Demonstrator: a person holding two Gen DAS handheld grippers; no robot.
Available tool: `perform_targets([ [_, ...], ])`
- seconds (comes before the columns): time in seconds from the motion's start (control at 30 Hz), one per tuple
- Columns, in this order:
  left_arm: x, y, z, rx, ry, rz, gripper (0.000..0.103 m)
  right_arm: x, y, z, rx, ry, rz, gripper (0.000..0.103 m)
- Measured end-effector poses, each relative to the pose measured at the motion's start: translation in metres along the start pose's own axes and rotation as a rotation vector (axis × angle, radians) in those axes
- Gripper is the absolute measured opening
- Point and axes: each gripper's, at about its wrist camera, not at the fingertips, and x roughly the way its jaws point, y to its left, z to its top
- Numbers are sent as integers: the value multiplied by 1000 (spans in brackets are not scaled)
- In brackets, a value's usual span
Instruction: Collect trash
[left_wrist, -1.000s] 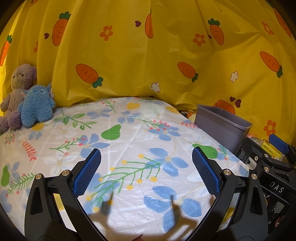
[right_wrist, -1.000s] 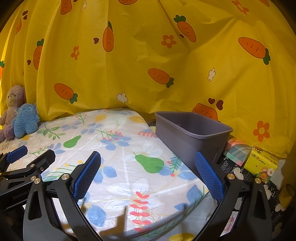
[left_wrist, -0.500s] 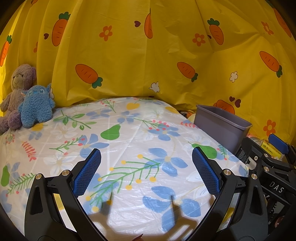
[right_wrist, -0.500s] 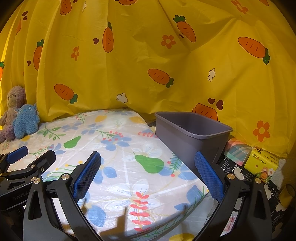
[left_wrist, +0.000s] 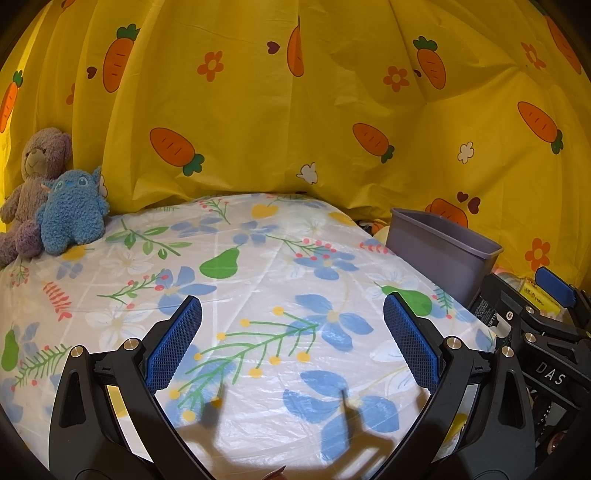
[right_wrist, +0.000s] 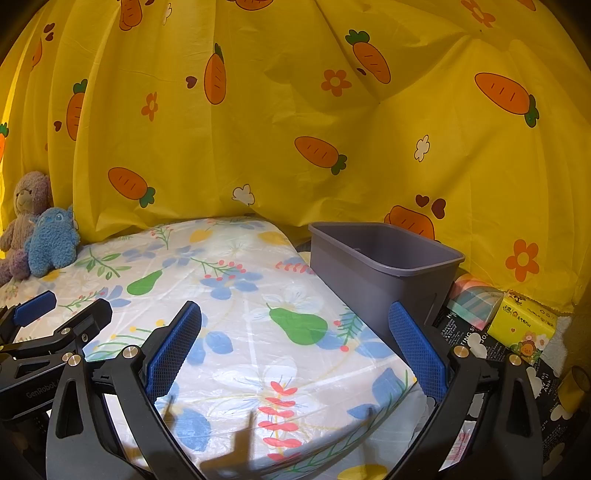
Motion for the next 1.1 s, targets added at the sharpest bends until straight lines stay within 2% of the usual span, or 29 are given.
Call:
perform_targets([
  [1.1,-1,0,3,2,-4,-3,97,0,-1,3,3,-4,-1,97],
])
